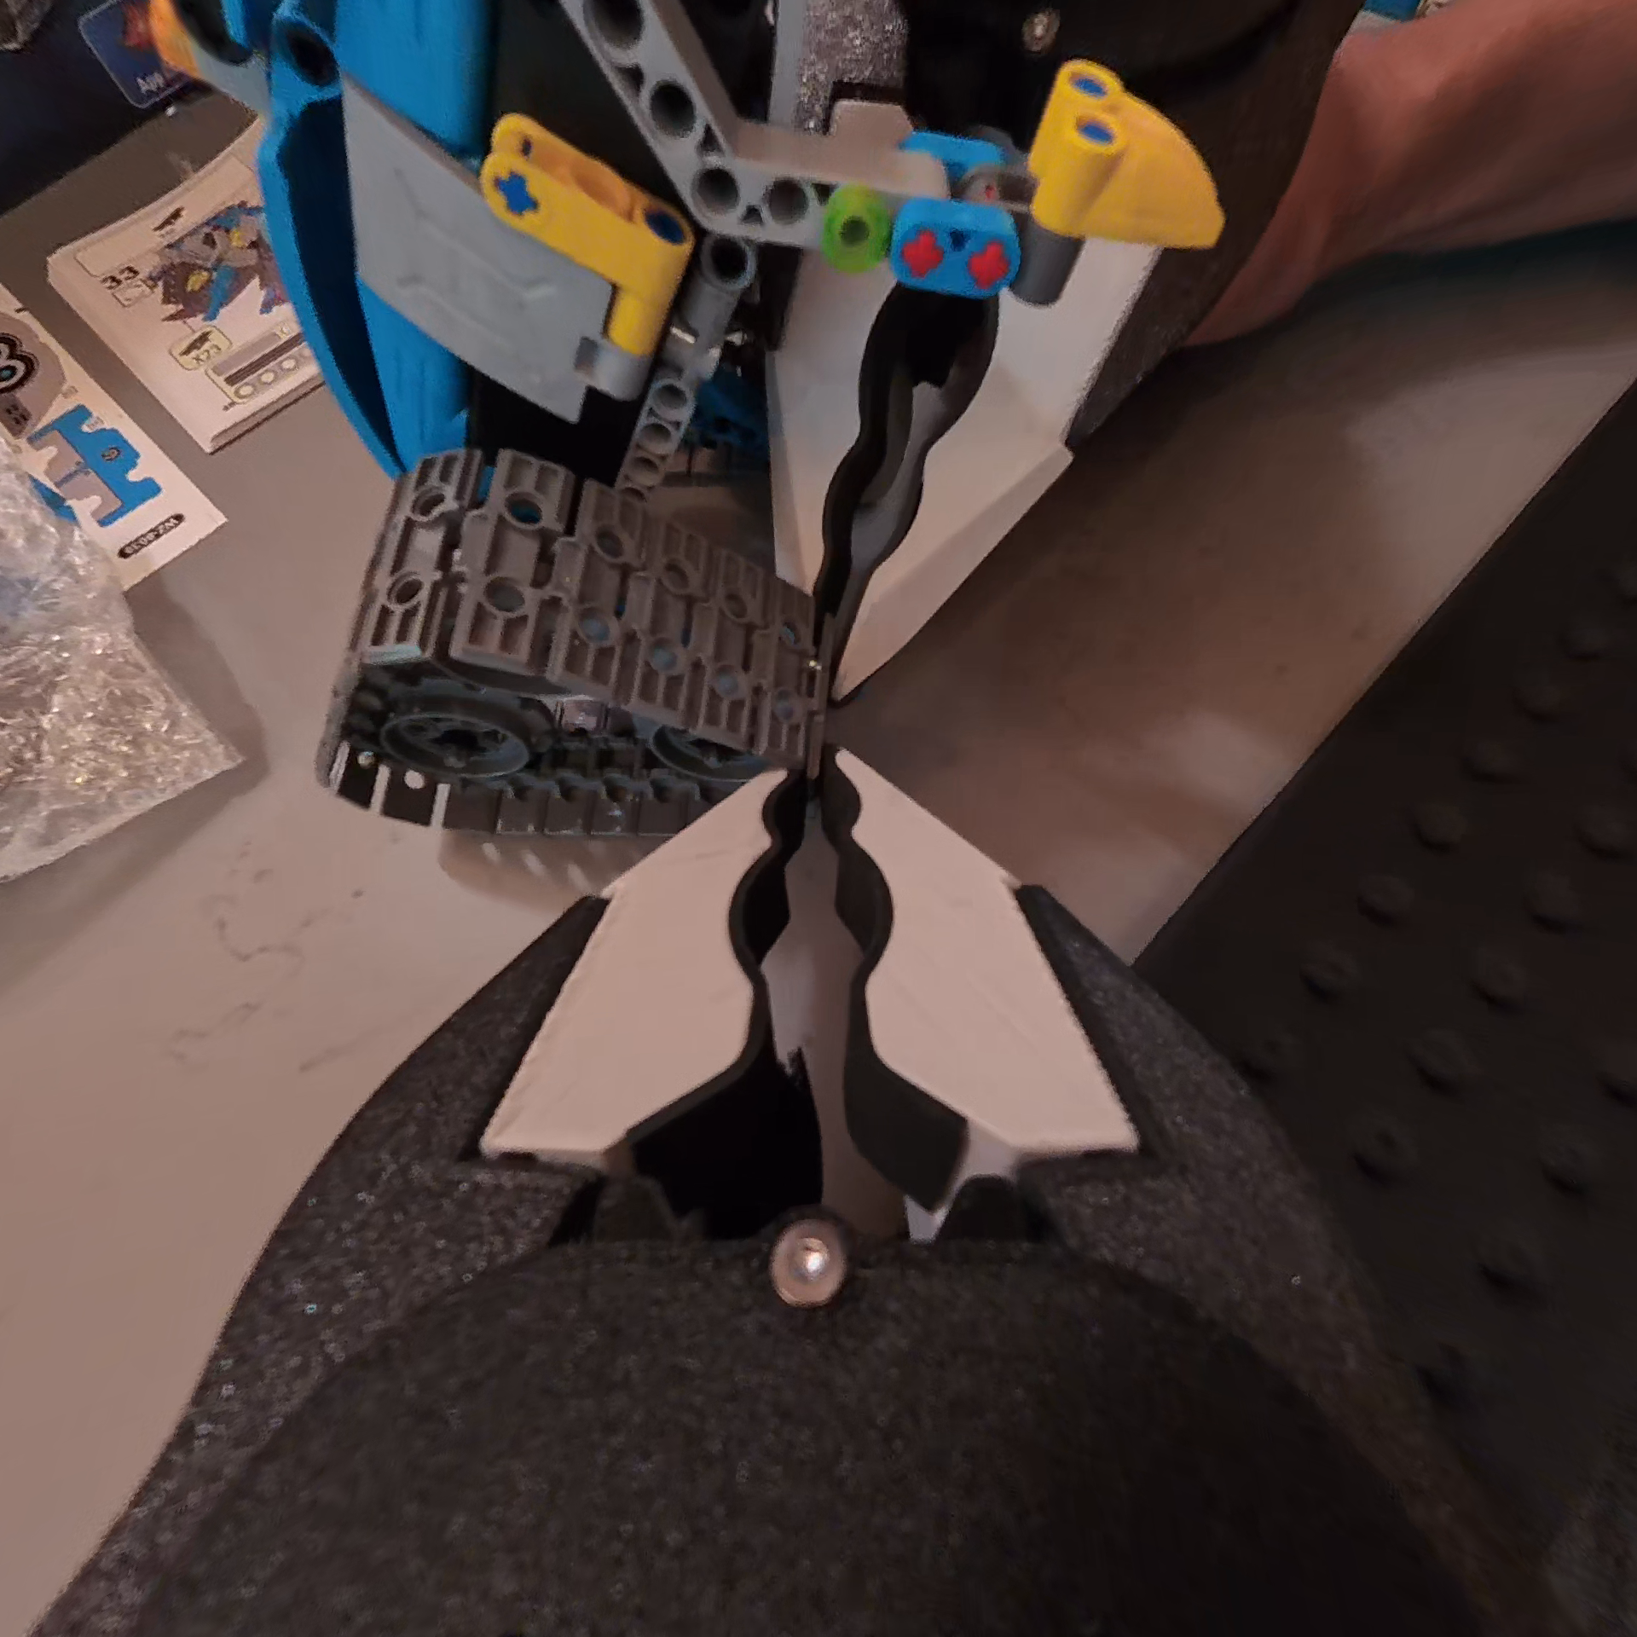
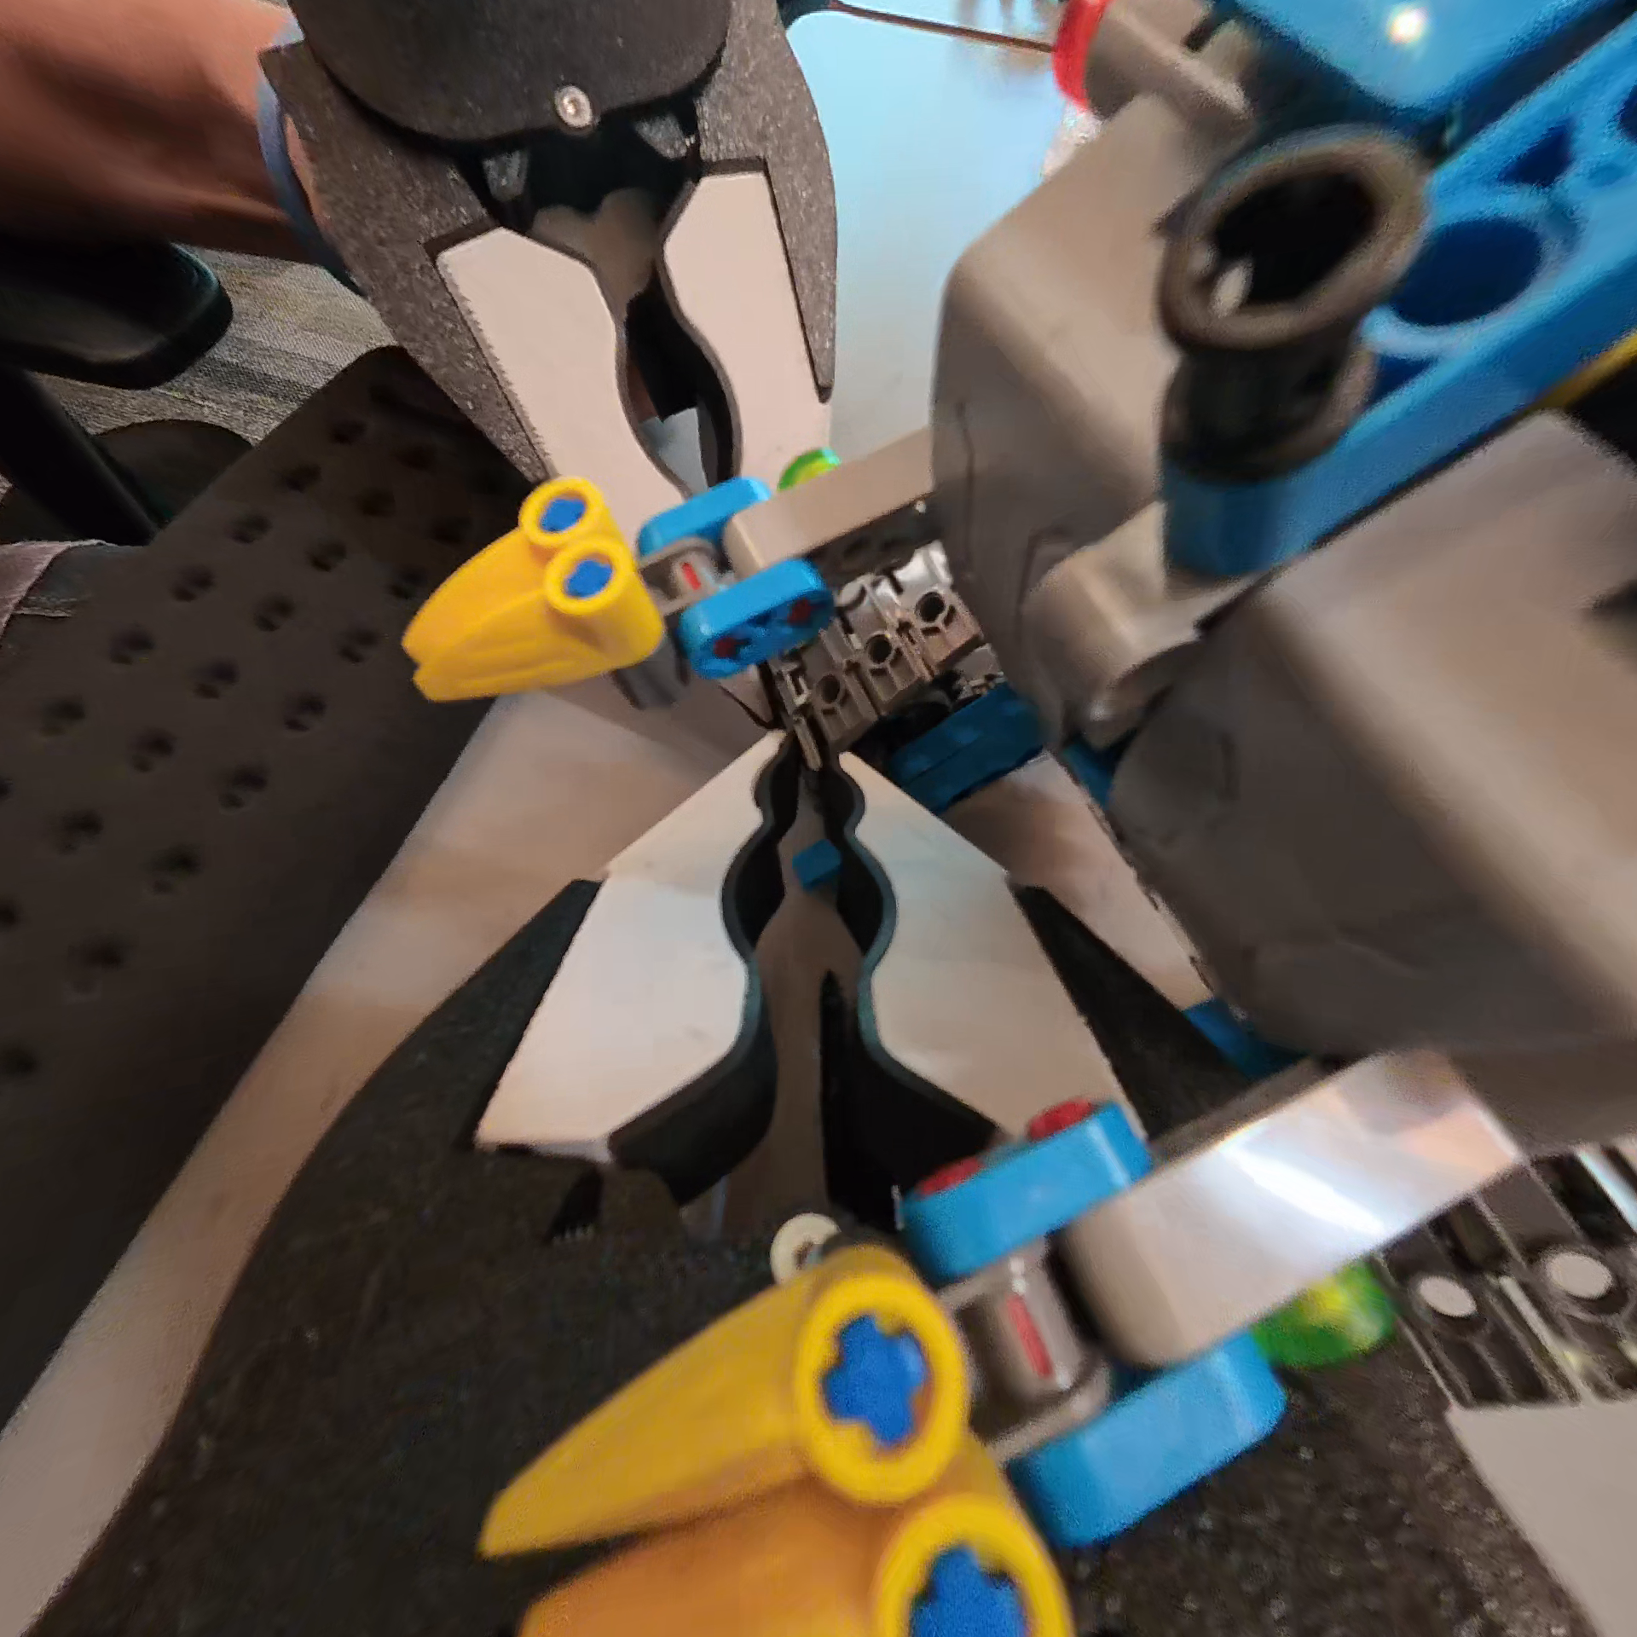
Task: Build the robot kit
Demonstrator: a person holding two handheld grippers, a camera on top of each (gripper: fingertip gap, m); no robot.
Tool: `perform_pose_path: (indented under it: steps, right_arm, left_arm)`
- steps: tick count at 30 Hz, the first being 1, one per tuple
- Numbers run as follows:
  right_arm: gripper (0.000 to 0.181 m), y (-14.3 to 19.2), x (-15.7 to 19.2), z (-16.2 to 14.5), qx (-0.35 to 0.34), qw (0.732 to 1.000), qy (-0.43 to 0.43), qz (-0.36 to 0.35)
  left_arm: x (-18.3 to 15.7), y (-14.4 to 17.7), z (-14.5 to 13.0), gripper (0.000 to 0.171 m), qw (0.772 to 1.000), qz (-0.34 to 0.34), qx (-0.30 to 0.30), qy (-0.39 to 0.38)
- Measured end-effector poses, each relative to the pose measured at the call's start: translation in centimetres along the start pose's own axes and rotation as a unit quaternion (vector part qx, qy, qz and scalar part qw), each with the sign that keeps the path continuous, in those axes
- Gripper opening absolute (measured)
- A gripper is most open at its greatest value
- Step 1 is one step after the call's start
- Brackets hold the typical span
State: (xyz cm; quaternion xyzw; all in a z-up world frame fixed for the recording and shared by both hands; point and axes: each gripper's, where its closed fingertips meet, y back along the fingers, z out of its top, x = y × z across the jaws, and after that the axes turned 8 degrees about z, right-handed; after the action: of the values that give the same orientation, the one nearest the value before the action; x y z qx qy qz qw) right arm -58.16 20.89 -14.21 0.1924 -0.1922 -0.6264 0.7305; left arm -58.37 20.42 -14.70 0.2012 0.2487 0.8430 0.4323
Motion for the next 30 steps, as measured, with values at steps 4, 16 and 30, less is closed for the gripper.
perform_pose_path:
  steps: [4,16,30]
  right_arm:
    - [0.004,0.1,-0.4,0.0,-0.005,1.0,-0.005,-0.003]
    - [0.006,2.1,-0.9,-1.0,0.014,0.999,0.006,-0.048]
    - [0.015,4.2,1.6,-1.2,0.005,0.994,-0.078,-0.076]
  left_arm:
    - [0.3,-0.3,0.1,0.002,1.0,-0.001,-0.001,0.009]
    - [-0.3,0.5,-0.4,0.017,1.0,-0.003,0.0,-0.018]
    - [5.1,3.3,0.0,0.017,0.997,0.079,-0.02,-0.001]
